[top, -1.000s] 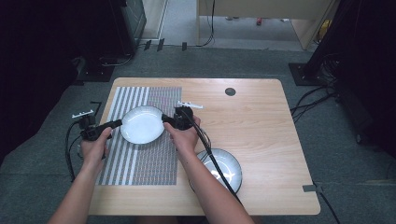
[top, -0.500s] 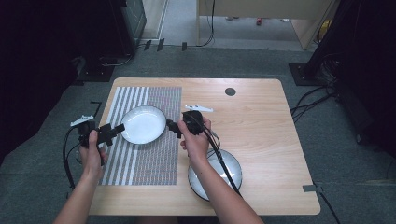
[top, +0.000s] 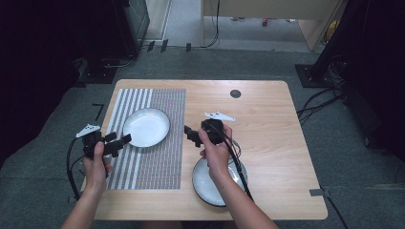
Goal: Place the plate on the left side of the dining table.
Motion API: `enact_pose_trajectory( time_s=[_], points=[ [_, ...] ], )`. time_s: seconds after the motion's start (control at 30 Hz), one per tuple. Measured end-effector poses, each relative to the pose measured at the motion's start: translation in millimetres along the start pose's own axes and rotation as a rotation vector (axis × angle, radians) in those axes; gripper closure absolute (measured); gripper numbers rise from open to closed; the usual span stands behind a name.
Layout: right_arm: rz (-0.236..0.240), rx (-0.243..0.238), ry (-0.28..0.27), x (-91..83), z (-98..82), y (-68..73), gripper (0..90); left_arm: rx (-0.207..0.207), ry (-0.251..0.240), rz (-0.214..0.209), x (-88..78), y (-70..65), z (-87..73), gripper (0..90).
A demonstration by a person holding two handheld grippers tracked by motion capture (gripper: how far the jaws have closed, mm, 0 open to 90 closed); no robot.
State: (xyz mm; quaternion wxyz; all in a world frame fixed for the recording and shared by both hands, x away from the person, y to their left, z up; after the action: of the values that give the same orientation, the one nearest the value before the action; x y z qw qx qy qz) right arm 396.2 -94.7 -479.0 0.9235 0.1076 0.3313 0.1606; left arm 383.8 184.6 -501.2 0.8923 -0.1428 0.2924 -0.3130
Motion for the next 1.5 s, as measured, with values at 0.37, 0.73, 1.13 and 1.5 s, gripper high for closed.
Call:
enact_pose_trajectory(
  time_s=[0.37, 0.73, 1.13, 1.5],
  points=[
    [-0.023, -0.012, -0.036, -29.0, -7.0, -19.6, 27.4, 0.058, -0.013, -0.01, -16.8, -20.1, -13.3, 21.9],
    [-0.051, -0.022, -0.057, -52.0, -17.0, -39.7, 27.4, 0.113, -0.016, 0.012, -34.1, -29.9, -27.7, 21.9],
    [-0.078, -0.013, -0.084, -73.2, -26.0, -69.1, 26.6, 0.109, -0.029, 0.017, -50.5, -29.7, -42.9, 21.9],
    [-0.115, -0.004, -0.113, -94.6, -35.0, -96.7, 26.2, 0.096, -0.042, 0.03, -59.0, -26.3, -52.9, 21.9]
  ],
)
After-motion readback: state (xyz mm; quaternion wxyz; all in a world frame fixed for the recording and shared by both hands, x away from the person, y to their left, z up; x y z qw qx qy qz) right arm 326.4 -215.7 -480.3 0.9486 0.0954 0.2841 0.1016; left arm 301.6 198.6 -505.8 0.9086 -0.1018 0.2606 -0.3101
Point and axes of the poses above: each handheld gripper's, and its own axes: x roughly forward along the jaws, z roughly out of its top, y roughly to its left, the point moved 9 cm from there along x, roughly forward along the jaws, and after that the axes turned 11 degrees about -z, right-handed, at the moved point
